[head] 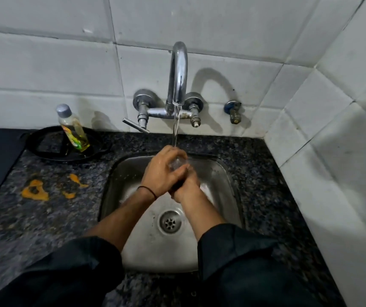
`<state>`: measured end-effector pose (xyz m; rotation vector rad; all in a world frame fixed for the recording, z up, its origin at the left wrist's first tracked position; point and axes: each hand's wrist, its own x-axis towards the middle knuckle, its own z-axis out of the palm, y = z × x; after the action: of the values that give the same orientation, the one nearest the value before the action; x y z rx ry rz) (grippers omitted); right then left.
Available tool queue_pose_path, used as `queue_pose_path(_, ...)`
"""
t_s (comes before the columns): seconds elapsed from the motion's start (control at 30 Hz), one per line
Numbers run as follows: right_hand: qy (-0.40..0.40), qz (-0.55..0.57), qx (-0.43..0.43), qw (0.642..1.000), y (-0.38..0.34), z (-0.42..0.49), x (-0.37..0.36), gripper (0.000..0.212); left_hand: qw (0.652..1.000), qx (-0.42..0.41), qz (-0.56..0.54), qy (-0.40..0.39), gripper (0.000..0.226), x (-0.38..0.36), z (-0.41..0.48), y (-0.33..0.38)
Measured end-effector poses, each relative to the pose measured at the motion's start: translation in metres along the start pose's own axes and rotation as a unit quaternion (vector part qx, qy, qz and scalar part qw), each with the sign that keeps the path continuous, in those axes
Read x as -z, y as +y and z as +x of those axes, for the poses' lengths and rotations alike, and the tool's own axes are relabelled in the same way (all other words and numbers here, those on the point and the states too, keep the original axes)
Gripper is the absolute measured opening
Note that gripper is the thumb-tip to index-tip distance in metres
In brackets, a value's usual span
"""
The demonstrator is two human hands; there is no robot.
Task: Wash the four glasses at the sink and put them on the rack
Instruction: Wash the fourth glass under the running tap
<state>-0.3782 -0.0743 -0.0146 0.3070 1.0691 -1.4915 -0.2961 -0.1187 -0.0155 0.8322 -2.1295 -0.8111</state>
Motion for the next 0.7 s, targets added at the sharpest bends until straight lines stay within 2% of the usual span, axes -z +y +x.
queue_pose_path(0.07, -0.027, -0.01, -0.007, 1.0, -0.004, -0.005, -0.004, 0.03, 0.996, 0.087, -0.004, 0.021, 0.007, 0.002, 0.005, -0.002)
queue_pose_path(0.13, -0.021, -0.128, 0.05, 0.99, -0.004, -0.007, -0.006, 0.026, 0.966, 0.252, -0.012, 0.055, 0.016, 0.0, 0.009, -0.01)
queue_pose_path(0.17, -0.023, -0.211, 0.108, 0.971, -0.003, -0.007, -0.004, 0.024, 0.933, 0.353, -0.043, 0.056, 0.025, 0.0, 0.011, -0.013)
queue_pose_path(0.2, -0.037, -0.301, 0.171, 0.937, -0.004, -0.006, -0.002, 0.021, 0.881, 0.456, -0.117, 0.046, 0.032, 0.002, 0.014, -0.016)
queue_pose_path(0.23, -0.071, -0.398, 0.235, 0.884, -0.007, -0.009, 0.0, 0.02, 0.807, 0.544, -0.227, 0.011, 0.036, 0.005, 0.015, -0.018)
queue_pose_path(0.27, -0.126, -0.485, 0.282, 0.818, -0.012, -0.009, 0.002, 0.018, 0.729, 0.604, -0.319, -0.041, 0.039, 0.01, 0.013, -0.022)
queue_pose_path(0.3, -0.188, -0.56, 0.304, 0.748, -0.018, -0.011, 0.003, 0.015, 0.671, 0.629, -0.381, -0.094, 0.041, 0.014, 0.009, -0.026)
queue_pose_path(0.33, -0.253, -0.631, 0.307, 0.666, -0.025, -0.013, 0.004, 0.015, 0.636, 0.63, -0.424, -0.137, 0.042, 0.015, 0.006, -0.031)
queue_pose_path(0.37, -0.294, -0.71, 0.314, 0.558, -0.033, -0.015, 0.003, 0.021, 0.618, 0.625, -0.448, -0.165, 0.043, 0.017, 0.001, -0.032)
queue_pose_path(0.43, -0.291, -0.853, 0.33, 0.281, -0.051, -0.019, -0.002, 0.045, 0.612, 0.615, -0.463, -0.182, 0.043, 0.015, -0.004, -0.035)
queue_pose_path(0.47, -0.279, -0.885, 0.321, 0.191, -0.059, -0.021, -0.006, 0.054, 0.617, 0.61, -0.463, -0.179, 0.041, 0.013, -0.007, -0.033)
queue_pose_path(0.5, -0.274, -0.899, 0.309, 0.147, -0.065, -0.021, -0.009, 0.057, 0.621, 0.605, -0.472, -0.16, 0.04, 0.011, -0.008, -0.029)
queue_pose_path(0.53, -0.271, -0.907, 0.294, 0.133, -0.068, -0.025, -0.013, 0.053, 0.628, 0.595, -0.485, -0.126, 0.039, 0.008, -0.009, -0.026)
queue_pose_path(0.57, -0.263, -0.911, 0.283, 0.142, -0.067, -0.029, -0.016, 0.045, 0.639, 0.581, -0.497, -0.088, 0.037, 0.004, -0.009, -0.024)
queue_pose_path(0.6, -0.25, -0.913, 0.273, 0.17, -0.063, -0.031, -0.02, 0.034, 0.653, 0.563, -0.503, -0.049, 0.035, 0.0, -0.009, -0.021)
queue_pose_path(0.63, -0.243, -0.907, 0.257, 0.23, -0.058, -0.031, -0.023, 0.023, 0.668, 0.546, -0.506, -0.009, 0.036, -0.003, -0.008, -0.018)
queue_pose_path(0.67, -0.243, -0.883, 0.222, 0.334, -0.052, -0.031, -0.024, 0.014, 0.679, 0.529, -0.508, 0.03, 0.039, -0.006, -0.008, -0.017)
queue_pose_path(0.7, -0.253, -0.831, 0.178, 0.463, -0.047, -0.028, -0.025, 0.008, 0.69, 0.512, -0.508, 0.069, 0.042, -0.008, -0.008, -0.017)
